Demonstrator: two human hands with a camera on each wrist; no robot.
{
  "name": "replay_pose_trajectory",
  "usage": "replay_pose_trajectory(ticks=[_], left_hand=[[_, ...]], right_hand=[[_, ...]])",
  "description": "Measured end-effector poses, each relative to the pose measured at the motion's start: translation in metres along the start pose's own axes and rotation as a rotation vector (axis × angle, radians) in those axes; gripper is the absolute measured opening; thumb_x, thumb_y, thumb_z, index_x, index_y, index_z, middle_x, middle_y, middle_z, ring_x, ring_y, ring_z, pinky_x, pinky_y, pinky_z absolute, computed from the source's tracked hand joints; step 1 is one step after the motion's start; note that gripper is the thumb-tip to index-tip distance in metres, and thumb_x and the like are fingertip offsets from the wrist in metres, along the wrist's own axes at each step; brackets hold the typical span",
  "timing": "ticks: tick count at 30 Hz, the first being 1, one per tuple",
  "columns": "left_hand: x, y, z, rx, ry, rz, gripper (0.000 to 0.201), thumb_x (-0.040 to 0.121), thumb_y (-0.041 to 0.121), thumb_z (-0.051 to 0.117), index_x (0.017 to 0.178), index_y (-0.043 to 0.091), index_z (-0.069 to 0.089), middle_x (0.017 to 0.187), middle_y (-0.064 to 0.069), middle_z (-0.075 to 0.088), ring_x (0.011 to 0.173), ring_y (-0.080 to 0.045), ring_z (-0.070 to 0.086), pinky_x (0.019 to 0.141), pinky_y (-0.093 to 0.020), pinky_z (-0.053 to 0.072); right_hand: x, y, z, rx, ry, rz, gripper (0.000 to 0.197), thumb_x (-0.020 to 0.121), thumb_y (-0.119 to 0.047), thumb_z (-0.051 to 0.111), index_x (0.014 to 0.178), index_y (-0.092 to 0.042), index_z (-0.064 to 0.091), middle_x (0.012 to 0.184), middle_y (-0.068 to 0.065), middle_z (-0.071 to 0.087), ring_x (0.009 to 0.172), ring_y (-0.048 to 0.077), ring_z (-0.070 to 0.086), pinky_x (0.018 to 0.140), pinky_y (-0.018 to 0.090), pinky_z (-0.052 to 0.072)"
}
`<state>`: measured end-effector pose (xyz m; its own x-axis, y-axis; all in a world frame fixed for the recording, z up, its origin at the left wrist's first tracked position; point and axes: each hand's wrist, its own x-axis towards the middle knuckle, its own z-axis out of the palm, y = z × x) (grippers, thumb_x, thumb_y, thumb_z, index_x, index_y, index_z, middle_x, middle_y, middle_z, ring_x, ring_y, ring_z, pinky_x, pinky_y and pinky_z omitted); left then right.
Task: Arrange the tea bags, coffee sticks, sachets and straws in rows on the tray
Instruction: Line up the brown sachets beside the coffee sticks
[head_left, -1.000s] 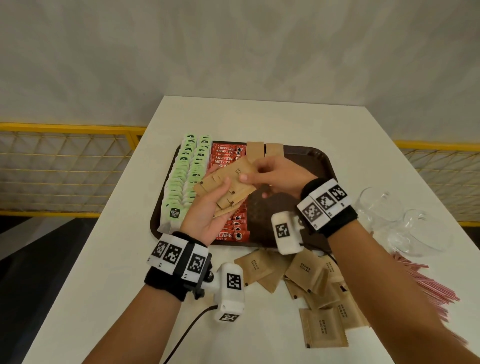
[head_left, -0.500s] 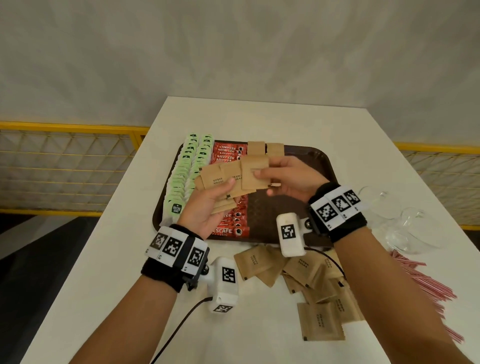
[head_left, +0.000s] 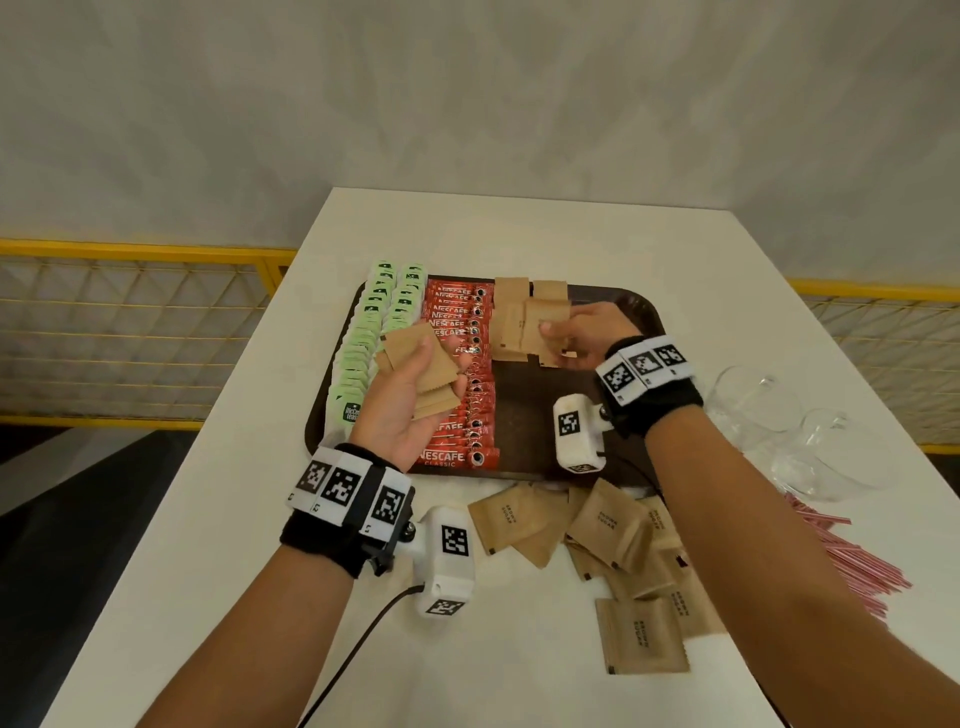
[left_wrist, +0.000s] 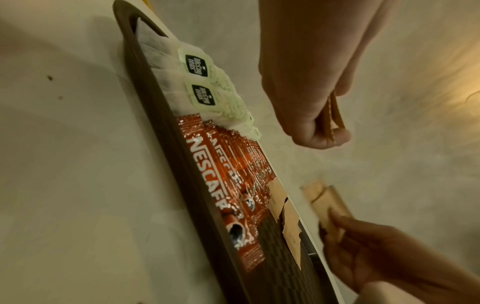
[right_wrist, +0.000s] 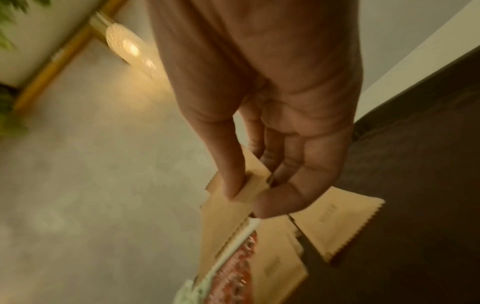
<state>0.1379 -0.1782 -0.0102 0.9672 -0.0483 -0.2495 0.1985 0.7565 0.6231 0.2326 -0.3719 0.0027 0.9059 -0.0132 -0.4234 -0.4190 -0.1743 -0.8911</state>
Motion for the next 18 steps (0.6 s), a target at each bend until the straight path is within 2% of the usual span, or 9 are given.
replay_pose_trajectory(ticks=[1, 3, 5, 6, 8, 10, 15, 18], left_hand=[[0.0, 0.0, -0.001, -0.003, -0.003, -0.003, 0.016, 0.097, 0.018, 0.043, 0.112, 0.016, 0.051, 0.092, -0.006, 0.064, 0.077, -0.017, 0.062, 0.058, -0.023, 0.052], [0.001, 0.0, -0.003, -0.012, -0.002, -0.012, 0.016, 0.097, 0.018, 0.044, 0.11, 0.017, 0.052, 0.093, -0.006, 0.063, 0.08, -0.018, 0.062, 0.058, -0.024, 0.052], [0.002, 0.0, -0.006, -0.016, -0.002, -0.013, 0.019, 0.097, 0.017, 0.044, 0.114, 0.015, 0.051, 0.094, -0.007, 0.063, 0.08, -0.018, 0.062, 0.058, -0.024, 0.053], [0.002, 0.0, -0.007, -0.015, -0.001, -0.01, 0.02, 0.097, 0.017, 0.045, 0.116, 0.014, 0.051, 0.093, -0.007, 0.063, 0.079, -0.017, 0.063, 0.058, -0.023, 0.053], [0.002, 0.002, -0.01, -0.014, -0.003, -0.005, 0.018, 0.097, 0.016, 0.044, 0.113, 0.014, 0.051, 0.092, -0.006, 0.063, 0.077, -0.016, 0.064, 0.057, -0.023, 0.052], [0.001, 0.005, -0.012, -0.016, -0.018, -0.005, 0.015, 0.098, 0.017, 0.042, 0.109, 0.014, 0.052, 0.091, -0.005, 0.063, 0.075, -0.015, 0.063, 0.057, -0.022, 0.051], [0.004, 0.004, -0.016, -0.01, -0.003, -0.008, 0.016, 0.098, 0.018, 0.042, 0.109, 0.014, 0.052, 0.091, -0.005, 0.063, 0.074, -0.014, 0.064, 0.058, -0.022, 0.051], [0.004, 0.004, -0.015, 0.004, -0.012, -0.01, 0.013, 0.098, 0.018, 0.042, 0.105, 0.015, 0.053, 0.09, -0.005, 0.062, 0.075, -0.014, 0.063, 0.058, -0.022, 0.051]], right_hand=[[0.01, 0.003, 0.003, -0.059, 0.013, 0.039, 0.013, 0.081, -0.004, 0.069, 0.09, -0.006, 0.059, 0.108, 0.014, 0.063, 0.096, 0.026, 0.062, 0.06, 0.029, 0.056], [0.03, 0.01, 0.012, -0.156, 0.036, 0.082, 0.028, 0.079, -0.005, 0.072, 0.103, -0.003, 0.058, 0.113, 0.016, 0.062, 0.095, 0.028, 0.063, 0.058, 0.03, 0.057], [0.044, 0.014, 0.019, -0.275, 0.074, 0.082, 0.041, 0.077, -0.008, 0.074, 0.114, 0.001, 0.059, 0.113, 0.017, 0.063, 0.096, 0.029, 0.063, 0.073, 0.038, 0.058], [0.049, 0.015, 0.02, -0.346, 0.092, 0.066, 0.042, 0.076, -0.01, 0.076, 0.113, 0.002, 0.06, 0.112, 0.017, 0.064, 0.099, 0.031, 0.062, 0.082, 0.042, 0.055], [0.057, 0.017, 0.022, -0.425, 0.103, 0.04, 0.042, 0.075, -0.013, 0.076, 0.112, 0.0, 0.061, 0.106, 0.015, 0.064, 0.104, 0.033, 0.062, 0.089, 0.046, 0.053], [0.062, 0.018, 0.024, -0.464, 0.106, 0.037, 0.043, 0.074, -0.015, 0.077, 0.111, -0.001, 0.061, 0.1, 0.014, 0.062, 0.105, 0.034, 0.062, 0.089, 0.046, 0.053], [0.062, 0.015, 0.029, -0.579, 0.149, 0.057, 0.04, 0.074, -0.021, 0.078, 0.105, -0.001, 0.062, 0.104, 0.016, 0.066, 0.101, 0.032, 0.063, 0.091, 0.046, 0.051], [0.061, 0.015, 0.027, -0.515, 0.143, 0.056, 0.041, 0.072, -0.018, 0.08, 0.106, -0.002, 0.062, 0.103, 0.015, 0.065, 0.103, 0.032, 0.063, 0.09, 0.046, 0.052]])
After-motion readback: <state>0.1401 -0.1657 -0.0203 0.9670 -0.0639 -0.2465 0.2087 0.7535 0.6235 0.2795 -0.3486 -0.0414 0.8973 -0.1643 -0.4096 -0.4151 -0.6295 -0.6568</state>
